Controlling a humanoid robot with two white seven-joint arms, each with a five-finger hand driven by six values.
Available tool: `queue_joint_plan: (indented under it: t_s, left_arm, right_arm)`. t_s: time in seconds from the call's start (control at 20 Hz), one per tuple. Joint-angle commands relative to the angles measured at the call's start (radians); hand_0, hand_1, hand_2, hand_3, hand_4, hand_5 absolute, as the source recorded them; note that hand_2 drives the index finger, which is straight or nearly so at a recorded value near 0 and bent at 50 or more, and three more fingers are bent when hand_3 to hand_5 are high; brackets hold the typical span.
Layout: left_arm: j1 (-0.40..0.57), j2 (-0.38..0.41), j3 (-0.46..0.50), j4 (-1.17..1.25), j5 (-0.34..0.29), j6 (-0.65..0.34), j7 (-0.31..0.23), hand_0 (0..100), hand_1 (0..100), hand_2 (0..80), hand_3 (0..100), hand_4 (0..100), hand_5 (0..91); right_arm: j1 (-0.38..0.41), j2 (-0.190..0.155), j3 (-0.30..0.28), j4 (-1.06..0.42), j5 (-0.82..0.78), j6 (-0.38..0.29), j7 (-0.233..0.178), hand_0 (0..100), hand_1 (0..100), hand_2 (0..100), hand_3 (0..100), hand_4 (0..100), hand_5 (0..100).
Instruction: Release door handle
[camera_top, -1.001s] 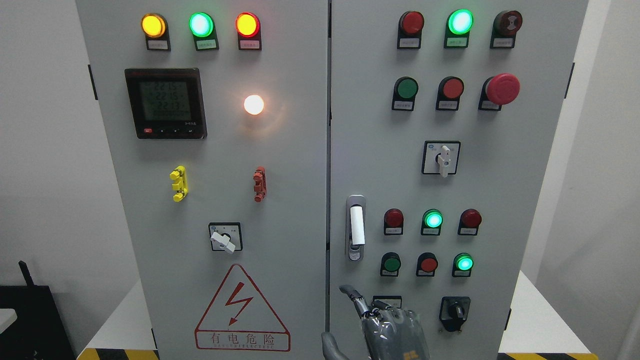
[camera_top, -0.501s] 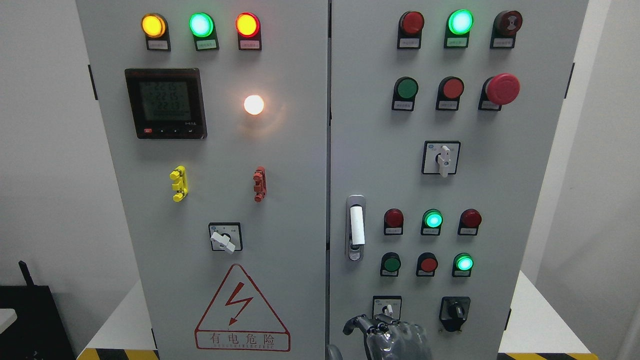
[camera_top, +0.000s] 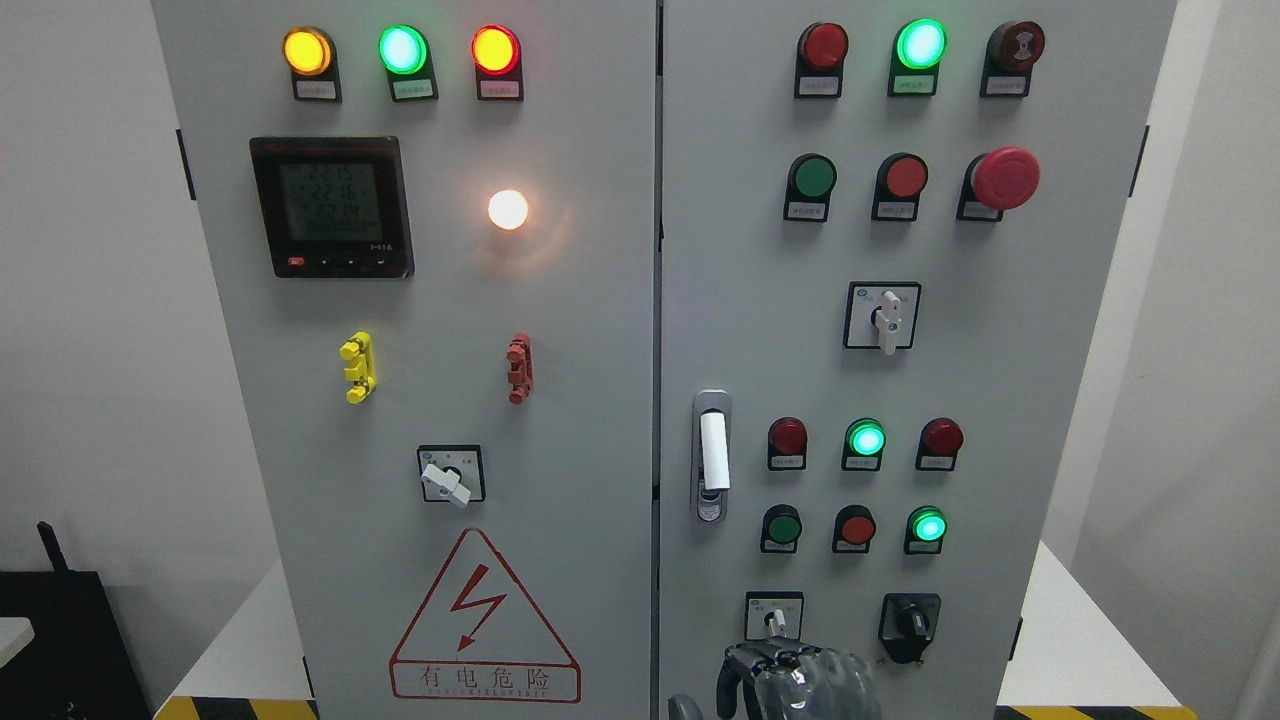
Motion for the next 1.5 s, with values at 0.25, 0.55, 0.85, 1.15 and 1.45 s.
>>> queue_joint_plan:
  t_s: [0.25, 0.55, 0.85, 1.15, 1.45]
  left_arm:
    - [-0.003, 0.0, 0.001, 0.009, -0.001, 0.0, -0.001, 12, 39, 0.0, 0, 0, 0.0]
    - [-0.003, 0.0, 0.001, 0.011, -0.001, 0.0, -0.001, 12, 39, 0.0, 0, 0, 0.0]
    - [-0.003, 0.0, 0.001, 0.011, 0.0, 0.0, -0.001, 12, 39, 0.0, 0, 0, 0.0]
    - [-0.003, 0.0, 0.001, 0.009, 0.0, 0.0, -0.001, 12, 39, 0.0, 0, 0, 0.0]
    - [-0.002, 0.0, 0.001, 0.009, -0.001, 0.0, -0.001, 12, 39, 0.0, 0, 0, 0.0]
  right_arm:
    - [-0.003, -0.043, -0.044, -0.054, -0.01, -0.002, -0.017, 36, 0, 100, 100, 100, 93]
    - [-0.007, -0.071, -0.049, -0.078, 0.002, -0.001, -0.015, 35, 0, 100, 100, 100, 93]
    - [-0.019, -0.081, -0.058, -0.092, 0.099, -0.001, -0.008, 36, 0, 100, 100, 100, 93]
    - [-0.059, -0.078, -0.06, -0.095, 0.195, -0.001, 0.011, 36, 0, 100, 100, 100, 93]
    - [-0.066, -0.062, -0.063, -0.093, 0.283, 0.006, 0.011, 36, 0, 99, 100, 100, 94]
